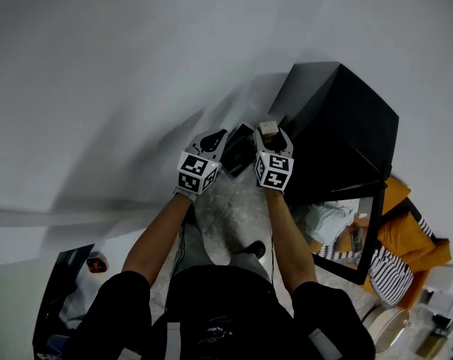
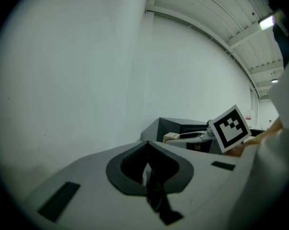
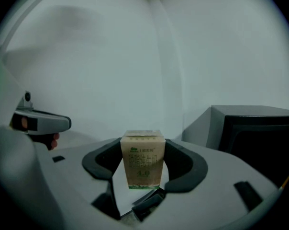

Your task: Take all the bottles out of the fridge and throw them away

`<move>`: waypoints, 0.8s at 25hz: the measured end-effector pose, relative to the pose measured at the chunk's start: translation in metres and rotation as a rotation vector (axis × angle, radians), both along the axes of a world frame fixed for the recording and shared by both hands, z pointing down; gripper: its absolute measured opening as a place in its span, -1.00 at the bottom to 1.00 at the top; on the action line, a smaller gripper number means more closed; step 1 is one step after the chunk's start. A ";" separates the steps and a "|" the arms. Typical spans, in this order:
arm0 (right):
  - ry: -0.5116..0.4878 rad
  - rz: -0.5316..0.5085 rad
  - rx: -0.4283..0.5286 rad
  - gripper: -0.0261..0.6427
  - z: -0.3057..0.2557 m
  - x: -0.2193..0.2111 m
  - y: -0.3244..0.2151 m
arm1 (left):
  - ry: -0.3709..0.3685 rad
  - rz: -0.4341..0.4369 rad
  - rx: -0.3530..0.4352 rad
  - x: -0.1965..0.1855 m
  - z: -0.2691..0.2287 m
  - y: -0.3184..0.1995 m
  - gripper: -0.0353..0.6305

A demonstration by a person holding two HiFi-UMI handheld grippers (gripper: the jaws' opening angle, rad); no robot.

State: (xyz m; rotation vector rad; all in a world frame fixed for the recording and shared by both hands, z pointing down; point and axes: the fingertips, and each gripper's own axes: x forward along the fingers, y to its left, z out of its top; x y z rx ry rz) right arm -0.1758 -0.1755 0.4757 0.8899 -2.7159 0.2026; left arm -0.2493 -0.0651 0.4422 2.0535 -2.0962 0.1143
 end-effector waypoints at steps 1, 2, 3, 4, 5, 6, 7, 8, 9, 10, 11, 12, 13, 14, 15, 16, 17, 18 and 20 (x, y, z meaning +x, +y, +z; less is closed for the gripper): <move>0.004 -0.002 -0.005 -0.09 0.004 0.000 0.001 | 0.004 0.000 -0.005 0.000 0.004 0.000 -0.89; 0.009 -0.004 -0.010 -0.09 0.009 0.000 0.002 | 0.008 -0.001 -0.009 -0.001 0.008 0.001 -0.89; 0.013 -0.007 -0.014 -0.09 0.014 0.000 0.002 | 0.012 -0.003 -0.012 -0.002 0.012 0.001 -0.89; 0.016 -0.012 -0.019 -0.09 0.020 -0.001 0.003 | 0.016 -0.004 -0.016 -0.002 0.017 0.001 -0.89; 0.018 -0.019 -0.022 -0.09 0.026 -0.002 0.004 | 0.020 -0.007 -0.019 -0.003 0.022 0.001 -0.89; 0.018 -0.027 -0.026 -0.09 0.032 -0.003 0.005 | 0.024 -0.009 -0.024 -0.004 0.028 0.002 -0.89; 0.019 -0.035 -0.031 -0.09 0.038 -0.004 0.007 | 0.029 -0.011 -0.029 -0.005 0.034 0.002 -0.89; 0.021 -0.041 -0.036 -0.09 0.046 -0.006 0.008 | 0.034 -0.013 -0.036 -0.007 0.041 0.003 -0.89; 0.025 -0.047 -0.042 -0.09 0.053 -0.007 0.010 | 0.039 -0.014 -0.044 -0.008 0.048 0.004 -0.89; 0.029 -0.052 -0.047 -0.09 0.062 -0.009 0.011 | 0.044 -0.014 -0.052 -0.008 0.056 0.004 -0.89; 0.034 -0.057 -0.053 -0.09 0.071 -0.010 0.011 | 0.050 -0.013 -0.060 -0.009 0.065 0.003 -0.89; 0.038 -0.063 -0.059 -0.09 0.080 -0.011 0.012 | 0.056 -0.012 -0.069 -0.009 0.075 0.003 -0.89; 0.043 -0.068 -0.066 -0.09 0.090 -0.012 0.014 | 0.064 -0.011 -0.079 -0.009 0.085 0.003 -0.89; 0.048 -0.073 -0.073 -0.09 0.101 -0.013 0.015 | 0.072 -0.010 -0.089 -0.009 0.096 0.003 -0.89; 0.053 -0.077 -0.081 -0.09 0.112 -0.014 0.016 | 0.081 -0.010 -0.099 -0.008 0.108 0.003 -0.89; 0.059 -0.082 -0.089 -0.09 0.123 -0.015 0.018 | 0.088 -0.009 -0.109 -0.008 0.119 0.003 -0.89; 0.065 -0.086 -0.096 -0.09 0.135 -0.015 0.019 | 0.095 -0.009 -0.118 -0.008 0.130 0.003 -0.89; 0.073 -0.090 -0.102 -0.09 0.146 -0.016 0.020 | 0.102 -0.009 -0.126 -0.008 0.141 0.004 -0.89; 0.087 -0.095 -0.114 -0.09 0.169 -0.017 0.022 | 0.116 -0.011 -0.142 -0.009 0.162 0.005 -0.89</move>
